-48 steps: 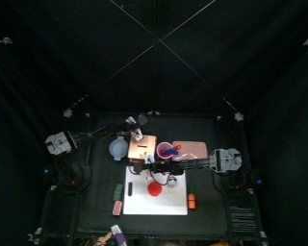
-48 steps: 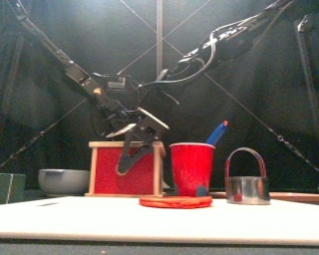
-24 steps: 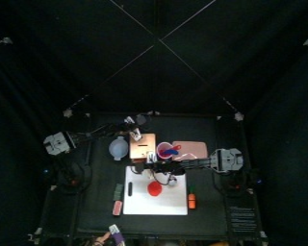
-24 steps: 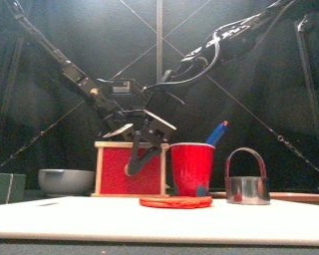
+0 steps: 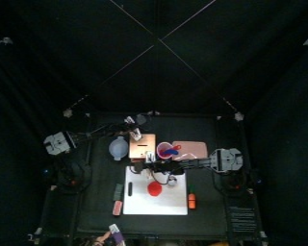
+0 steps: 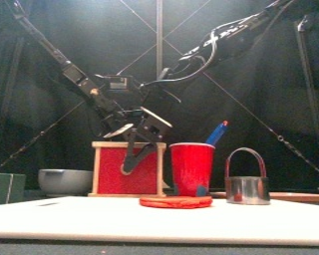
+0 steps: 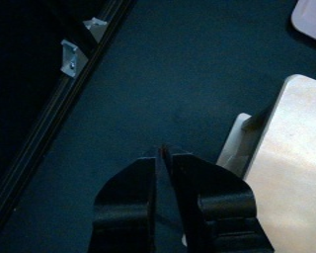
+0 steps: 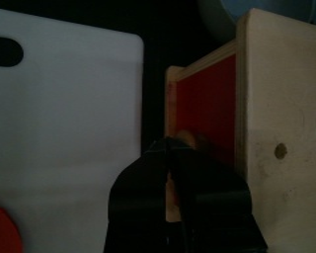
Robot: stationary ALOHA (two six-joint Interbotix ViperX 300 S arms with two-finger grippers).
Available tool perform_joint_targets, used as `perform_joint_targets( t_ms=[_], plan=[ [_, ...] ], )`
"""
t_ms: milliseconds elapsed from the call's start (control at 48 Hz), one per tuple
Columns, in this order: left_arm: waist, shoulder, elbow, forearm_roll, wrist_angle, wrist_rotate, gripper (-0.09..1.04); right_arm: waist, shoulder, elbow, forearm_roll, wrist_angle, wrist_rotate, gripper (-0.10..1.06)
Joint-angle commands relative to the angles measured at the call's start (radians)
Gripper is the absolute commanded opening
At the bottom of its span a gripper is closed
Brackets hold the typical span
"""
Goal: Get the cutter from the drawer then cut the dough then place the extra dough in the bowl
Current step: Cut the dough
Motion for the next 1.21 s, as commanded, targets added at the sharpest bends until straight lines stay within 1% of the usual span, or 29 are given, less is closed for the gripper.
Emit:
perform_joint_targets(
  t_ms=[21,208,354,521,583,708,792,875,938,1000,1083,1208],
  plan=[
    [-0.005,-0.026,-0.008,0.000,-0.006,0.002,0.57,0.011,-0.051,-0.020,0.005,-0.002,0.005,0.18],
    [0.014,-0.075,-0.003,0.011,-0.084,0.002,0.57,0.063,-0.086,-0.028,0.006,-0.002,0.011,0.18],
    [0.023,-0.118,0.002,0.009,-0.106,0.002,0.57,0.101,-0.152,-0.011,0.008,0.002,0.011,0.18],
    [0.018,-0.170,0.034,0.000,-0.140,0.000,0.57,0.132,-0.262,0.064,0.041,0.002,0.011,0.18],
    [0.008,-0.196,0.054,-0.009,-0.176,0.002,0.57,0.138,-0.314,0.110,0.077,0.002,0.014,0.18],
    [-0.037,-0.247,0.103,-0.038,-0.265,0.002,0.57,0.138,-0.407,0.199,0.176,0.002,0.014,0.19],
    [-0.083,-0.285,0.152,-0.066,-0.357,0.003,0.57,0.135,-0.469,0.270,0.258,0.000,0.012,0.19],
    [-0.130,-0.313,0.204,-0.087,-0.453,0.003,0.57,0.133,-0.523,0.336,0.310,0.002,0.011,0.21],
    [-0.169,-0.330,0.244,-0.101,-0.526,0.003,0.57,0.133,-0.563,0.385,0.336,0.006,0.011,0.25],
    [-0.209,-0.344,0.281,-0.117,-0.601,0.005,0.57,0.133,-0.600,0.428,0.350,0.015,0.011,0.31],
    [-0.265,-0.354,0.325,-0.135,-0.695,0.005,0.57,0.133,-0.644,0.477,0.354,0.025,0.011,0.45],
    [-0.336,-0.353,0.364,-0.143,-0.790,0.008,0.57,0.133,-0.680,0.517,0.362,0.035,0.011,0.69]
  ],
)
